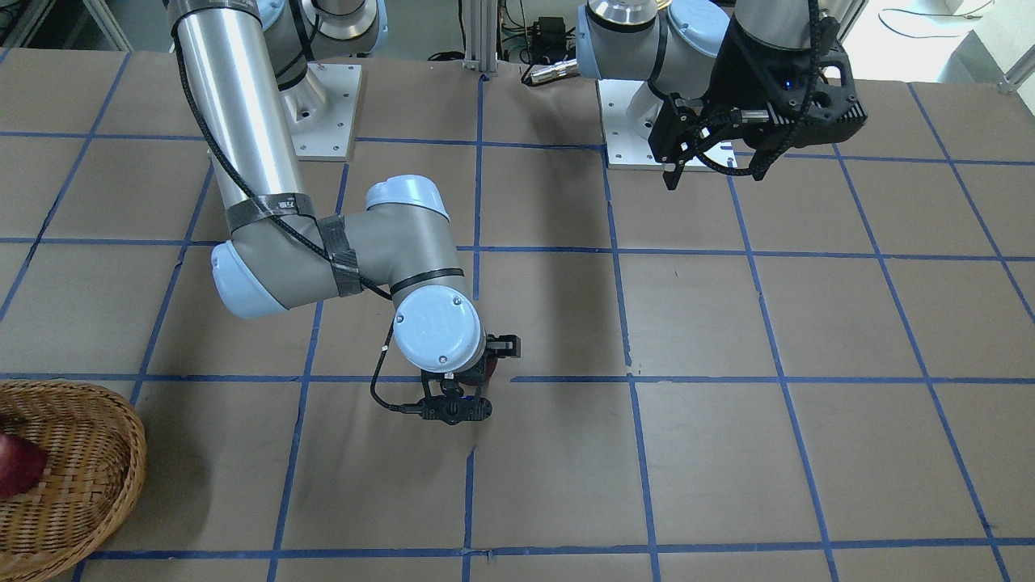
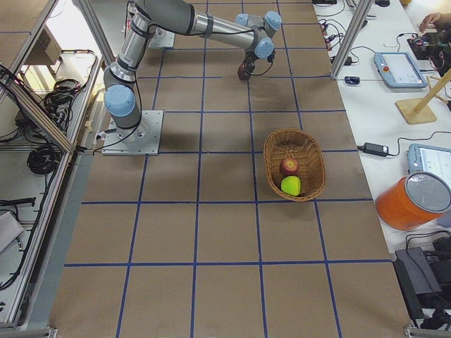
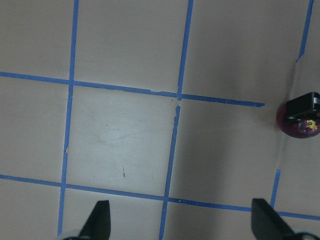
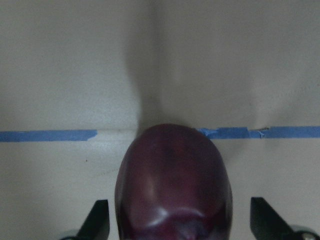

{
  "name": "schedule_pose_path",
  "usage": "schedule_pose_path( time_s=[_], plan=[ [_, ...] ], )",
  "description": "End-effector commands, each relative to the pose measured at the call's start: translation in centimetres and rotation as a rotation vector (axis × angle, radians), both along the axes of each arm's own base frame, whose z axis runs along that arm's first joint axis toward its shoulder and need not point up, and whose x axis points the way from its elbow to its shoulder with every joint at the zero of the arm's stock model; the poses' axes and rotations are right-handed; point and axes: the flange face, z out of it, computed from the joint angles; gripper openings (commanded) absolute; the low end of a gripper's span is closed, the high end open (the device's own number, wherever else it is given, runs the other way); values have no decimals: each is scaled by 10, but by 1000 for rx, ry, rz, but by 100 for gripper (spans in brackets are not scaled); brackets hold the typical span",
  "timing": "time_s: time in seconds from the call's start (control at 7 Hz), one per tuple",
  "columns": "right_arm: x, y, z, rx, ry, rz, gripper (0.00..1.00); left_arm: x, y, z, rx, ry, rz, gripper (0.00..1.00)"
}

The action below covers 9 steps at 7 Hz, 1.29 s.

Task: Put all apples into basket
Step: 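Reach the right gripper to the dark apple at center and grasp it, then lift the dark apple and carry it over the basket with the right gripper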

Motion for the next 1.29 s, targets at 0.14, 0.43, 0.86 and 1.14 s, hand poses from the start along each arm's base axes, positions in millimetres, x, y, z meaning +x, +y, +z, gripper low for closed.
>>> schedule_pose_path(
  time_s=[0.14, 0.43, 0.86, 1.14],
  plan=[
    [5, -3, -6, -25, -19, -20, 55, 0, 0, 2, -6, 0, 0, 100],
    [4, -9, 6, -64, -7, -39, 0, -1, 3, 3, -3, -1, -2, 100],
    [-100, -51, 107, -183, 76, -140, 0, -1, 1, 2, -6, -1, -3, 100],
    [-236, -87, 145, -222, 186, -185, 0, -1, 1, 2, -6, -1, -3, 100]
  ],
)
